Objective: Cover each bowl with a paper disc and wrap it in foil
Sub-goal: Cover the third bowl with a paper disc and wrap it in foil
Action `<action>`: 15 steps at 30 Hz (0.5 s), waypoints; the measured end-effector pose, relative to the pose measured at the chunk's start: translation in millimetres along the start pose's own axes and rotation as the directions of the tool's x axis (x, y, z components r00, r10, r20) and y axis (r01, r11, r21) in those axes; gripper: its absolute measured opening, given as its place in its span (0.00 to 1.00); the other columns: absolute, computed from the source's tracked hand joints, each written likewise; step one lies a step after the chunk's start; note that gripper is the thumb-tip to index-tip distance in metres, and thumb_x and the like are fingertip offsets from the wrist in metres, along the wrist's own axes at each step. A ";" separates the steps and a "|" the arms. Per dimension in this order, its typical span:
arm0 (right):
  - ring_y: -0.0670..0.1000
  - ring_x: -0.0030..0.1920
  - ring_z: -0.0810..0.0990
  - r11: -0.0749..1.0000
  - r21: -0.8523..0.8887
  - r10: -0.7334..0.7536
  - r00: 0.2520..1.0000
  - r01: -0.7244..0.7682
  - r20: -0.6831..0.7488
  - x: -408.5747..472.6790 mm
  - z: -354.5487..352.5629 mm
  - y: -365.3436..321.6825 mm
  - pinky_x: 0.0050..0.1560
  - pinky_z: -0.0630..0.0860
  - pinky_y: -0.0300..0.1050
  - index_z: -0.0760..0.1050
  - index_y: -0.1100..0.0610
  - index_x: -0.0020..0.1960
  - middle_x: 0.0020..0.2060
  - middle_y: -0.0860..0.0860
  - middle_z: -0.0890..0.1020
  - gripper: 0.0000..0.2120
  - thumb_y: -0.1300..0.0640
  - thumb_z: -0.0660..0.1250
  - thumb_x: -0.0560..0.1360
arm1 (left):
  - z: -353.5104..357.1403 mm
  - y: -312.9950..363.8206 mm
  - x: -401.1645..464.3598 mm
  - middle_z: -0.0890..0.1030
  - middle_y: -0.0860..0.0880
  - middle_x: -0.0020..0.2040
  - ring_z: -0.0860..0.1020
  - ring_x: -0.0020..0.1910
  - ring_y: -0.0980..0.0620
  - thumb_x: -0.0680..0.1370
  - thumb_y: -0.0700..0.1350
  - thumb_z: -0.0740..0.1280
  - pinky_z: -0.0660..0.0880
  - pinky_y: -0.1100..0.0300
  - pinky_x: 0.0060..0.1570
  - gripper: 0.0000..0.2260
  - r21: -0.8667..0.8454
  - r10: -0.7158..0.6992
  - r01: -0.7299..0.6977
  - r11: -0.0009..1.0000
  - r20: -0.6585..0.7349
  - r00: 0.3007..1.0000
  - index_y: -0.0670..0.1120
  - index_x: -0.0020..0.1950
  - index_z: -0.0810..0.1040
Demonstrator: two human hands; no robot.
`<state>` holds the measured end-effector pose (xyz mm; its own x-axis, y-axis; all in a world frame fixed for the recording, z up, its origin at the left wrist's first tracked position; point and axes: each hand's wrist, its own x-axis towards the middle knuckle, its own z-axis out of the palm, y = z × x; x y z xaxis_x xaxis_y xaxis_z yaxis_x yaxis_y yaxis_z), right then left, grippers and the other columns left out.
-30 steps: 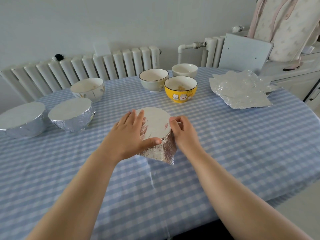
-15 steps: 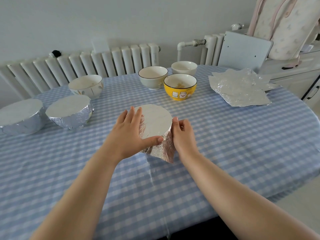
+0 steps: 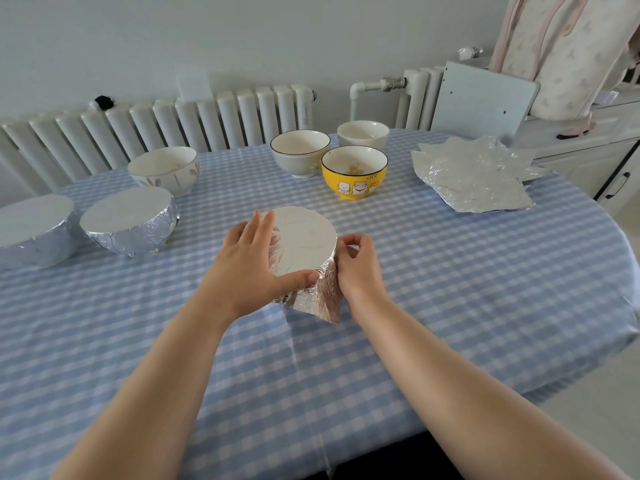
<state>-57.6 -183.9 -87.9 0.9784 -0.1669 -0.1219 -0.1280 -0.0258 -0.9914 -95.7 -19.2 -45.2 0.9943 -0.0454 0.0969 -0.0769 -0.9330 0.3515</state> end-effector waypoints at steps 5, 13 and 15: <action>0.50 0.49 0.81 1.000 -0.021 0.013 0.998 -0.012 0.063 2.6 -2.9 -0.2 0.52 0.78 0.51 0.71 0.48 0.47 0.46 0.46 0.81 0.09 0.62 0.61 0.80 | 1.0 0.7 -0.1 0.47 0.51 0.82 0.47 0.79 0.50 0.56 0.84 0.53 0.52 0.48 0.76 0.63 0.006 -0.004 0.004 1.000 0.007 1.000 0.49 0.81 0.44; 0.49 0.46 0.82 0.999 -0.007 0.031 0.999 -0.031 0.030 12.3 -20.2 -9.3 0.52 0.81 0.49 0.75 0.54 0.51 0.53 0.50 0.82 0.11 0.68 0.59 0.78 | -2.1 5.8 -0.9 0.47 0.52 0.81 0.46 0.79 0.51 0.59 0.81 0.57 0.53 0.47 0.76 0.59 0.004 -0.036 0.036 0.999 0.019 0.999 0.51 0.81 0.44; 0.49 0.54 0.81 0.995 -0.055 -0.088 0.995 0.086 -0.039 9.9 -21.5 -12.3 0.57 0.78 0.52 0.73 0.51 0.55 0.55 0.46 0.80 0.07 0.59 0.60 0.80 | -2.1 6.4 -1.1 0.47 0.52 0.81 0.46 0.79 0.51 0.59 0.81 0.57 0.54 0.47 0.76 0.59 0.003 -0.049 0.049 0.999 0.025 0.998 0.51 0.81 0.44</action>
<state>-49.8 -206.4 -75.9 0.9787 -0.2025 -0.0324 -0.0525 -0.0945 -0.9941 -97.5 -24.3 -41.1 0.9984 -0.0081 0.0563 -0.0275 -0.9351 0.3532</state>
